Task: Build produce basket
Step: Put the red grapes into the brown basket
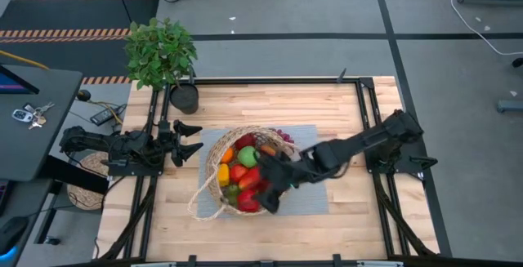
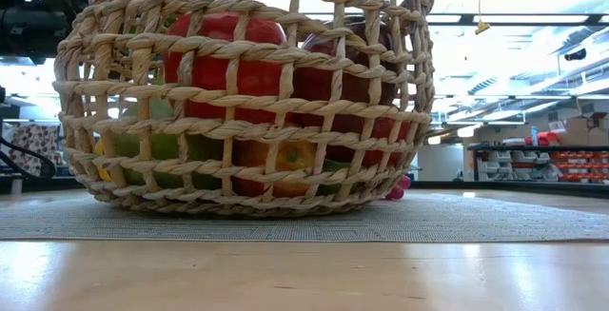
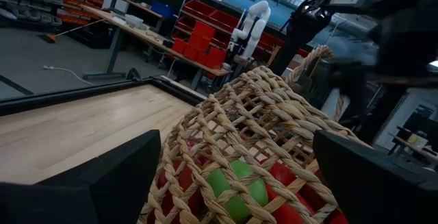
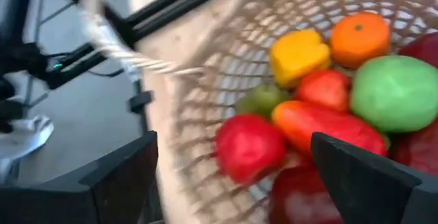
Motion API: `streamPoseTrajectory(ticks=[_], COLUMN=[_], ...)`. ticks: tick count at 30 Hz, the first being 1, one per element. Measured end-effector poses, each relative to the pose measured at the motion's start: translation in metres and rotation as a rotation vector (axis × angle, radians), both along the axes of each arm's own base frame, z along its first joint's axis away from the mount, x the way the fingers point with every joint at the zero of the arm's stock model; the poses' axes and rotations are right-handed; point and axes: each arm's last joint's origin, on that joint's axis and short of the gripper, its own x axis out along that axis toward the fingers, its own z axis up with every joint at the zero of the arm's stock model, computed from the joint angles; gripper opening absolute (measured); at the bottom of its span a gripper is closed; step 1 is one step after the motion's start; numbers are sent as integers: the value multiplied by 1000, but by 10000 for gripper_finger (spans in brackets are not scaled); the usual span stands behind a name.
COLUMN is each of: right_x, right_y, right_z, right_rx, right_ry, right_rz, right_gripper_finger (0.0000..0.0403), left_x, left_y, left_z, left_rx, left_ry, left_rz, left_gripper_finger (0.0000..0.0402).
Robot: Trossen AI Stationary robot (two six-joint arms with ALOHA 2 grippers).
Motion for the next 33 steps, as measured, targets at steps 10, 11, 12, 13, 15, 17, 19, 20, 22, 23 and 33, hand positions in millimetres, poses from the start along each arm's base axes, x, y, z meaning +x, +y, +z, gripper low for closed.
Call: streamPoseTrajectory(ticks=[10,11,12,13,15,17,19,20,22,23,33], right_x=[-55,-63,-71,-77,-89,-99,-107,-110,-116,-120,-136], right_y=[37,39,41,42,48,56,62,65,70,71,66], right_z=[16,12,8,4,-3,-6,-8,-8,-8,-8,-57], right_rx=[-44,-59,-76,-93,-125,-134,-143,-145,-144,-150,-308], right_ry=[232,291,339,375,430,453,470,475,479,487,595], right_rz=[-179,-219,-256,-288,-328,-340,-347,-349,-359,-371,-462], right_gripper_finger=[384,384,384,384,384,384,384,384,384,384,377], left_x=[0,0,0,0,0,0,0,0,0,0,0], left_y=[0,0,0,0,0,0,0,0,0,0,0], left_z=[0,0,0,0,0,0,0,0,0,0,0], left_rx=[0,0,0,0,0,0,0,0,0,0,0], left_ry=[0,0,0,0,0,1,0,0,0,0,0], left_rz=[0,0,0,0,0,0,0,0,0,0,0], left_gripper_finger=[389,389,389,389,389,389,389,389,389,389,389])
